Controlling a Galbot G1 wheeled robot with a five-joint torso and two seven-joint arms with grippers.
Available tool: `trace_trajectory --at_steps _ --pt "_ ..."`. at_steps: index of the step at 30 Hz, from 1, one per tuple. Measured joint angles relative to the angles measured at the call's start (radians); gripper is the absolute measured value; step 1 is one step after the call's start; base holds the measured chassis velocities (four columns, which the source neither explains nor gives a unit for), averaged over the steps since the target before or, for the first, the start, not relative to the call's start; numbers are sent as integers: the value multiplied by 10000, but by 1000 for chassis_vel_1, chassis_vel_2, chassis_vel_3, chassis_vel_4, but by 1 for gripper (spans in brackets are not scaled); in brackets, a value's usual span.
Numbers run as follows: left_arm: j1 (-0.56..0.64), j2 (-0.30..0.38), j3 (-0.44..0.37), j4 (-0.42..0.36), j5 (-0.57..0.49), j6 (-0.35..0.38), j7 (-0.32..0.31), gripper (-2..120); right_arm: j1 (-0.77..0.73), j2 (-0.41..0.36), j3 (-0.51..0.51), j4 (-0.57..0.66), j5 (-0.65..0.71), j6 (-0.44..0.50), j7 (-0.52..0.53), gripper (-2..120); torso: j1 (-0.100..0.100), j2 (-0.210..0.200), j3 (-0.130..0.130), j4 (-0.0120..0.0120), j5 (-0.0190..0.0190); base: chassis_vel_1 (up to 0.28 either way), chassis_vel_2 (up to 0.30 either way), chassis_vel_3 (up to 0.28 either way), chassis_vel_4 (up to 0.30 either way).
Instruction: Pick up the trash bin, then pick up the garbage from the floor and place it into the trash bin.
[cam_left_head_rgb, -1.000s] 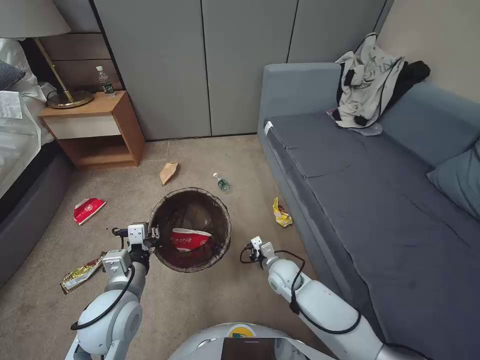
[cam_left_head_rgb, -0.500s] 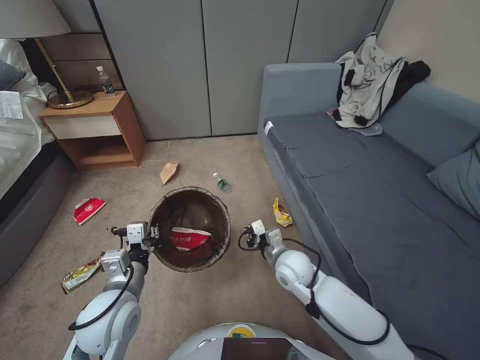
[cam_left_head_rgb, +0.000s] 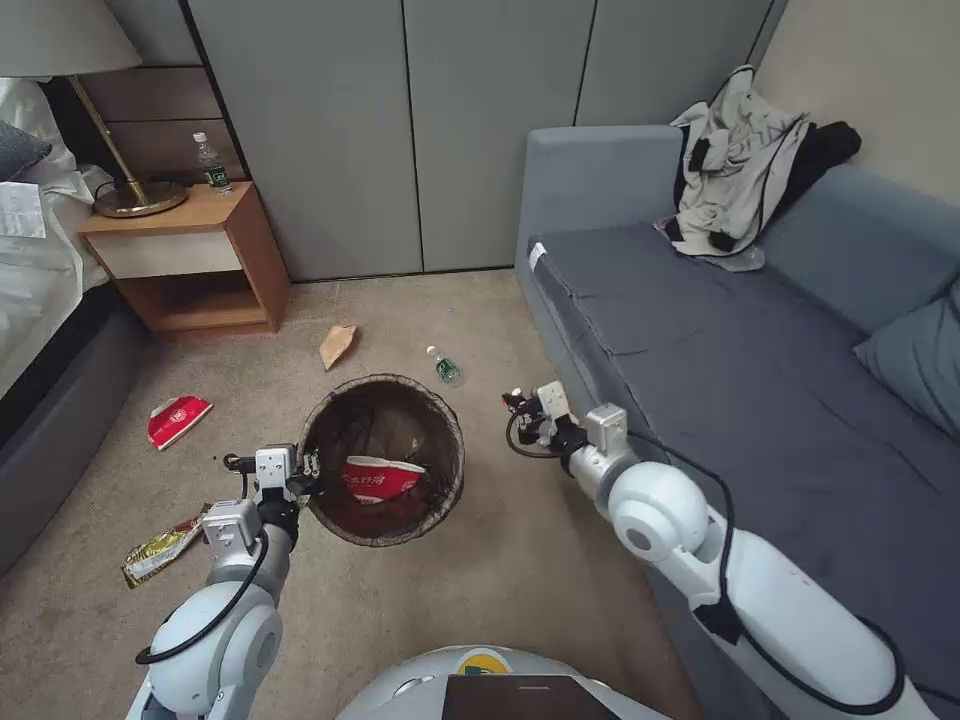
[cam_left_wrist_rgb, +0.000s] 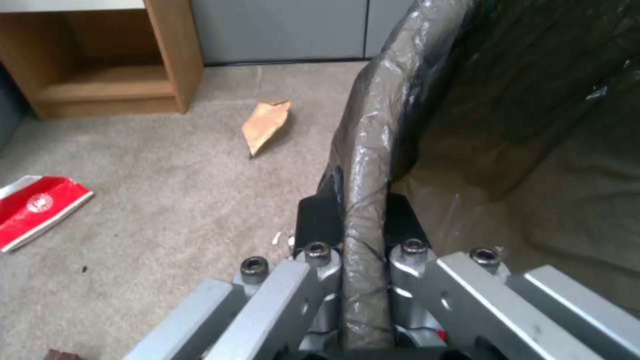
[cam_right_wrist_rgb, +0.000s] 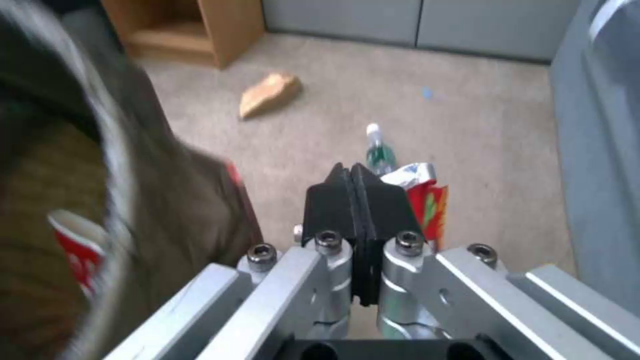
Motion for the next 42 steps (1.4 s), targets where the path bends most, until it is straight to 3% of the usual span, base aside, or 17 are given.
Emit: trace_trajectory --at_steps 13,18,23,27,32,42 --pt "-2 77 92 84 12 149 96 0 434 -1058 1630 1743 2132 -297 -713 0 0 0 0 0 -1 0 0 0 0" --pt "-25 86 158 179 12 226 174 0 611 -1435 2078 2149 2881 -94 -844 0 0 0 0 0 0 0 0 0 0" --pt "-111 82 174 226 -7 343 202 0 701 -1816 2108 2303 3213 511 -1618 0 0 0 0 -1 -2 0 0 0 0" --pt "-113 116 154 226 -27 400 231 0 986 -1890 1892 2358 3382 977 -2427 0 0 0 0 0 -2 0 0 0 0" --pt "-101 124 149 221 -23 402 239 0 1415 -1873 1408 2436 3573 982 -2553 0 0 0 0 0 -2 0 0 0 0" --pt "-120 108 155 229 -9 403 256 0 3039 -1230 -1179 2367 3436 730 -2522 0 0 0 0 2 -4 0 0 0 0"
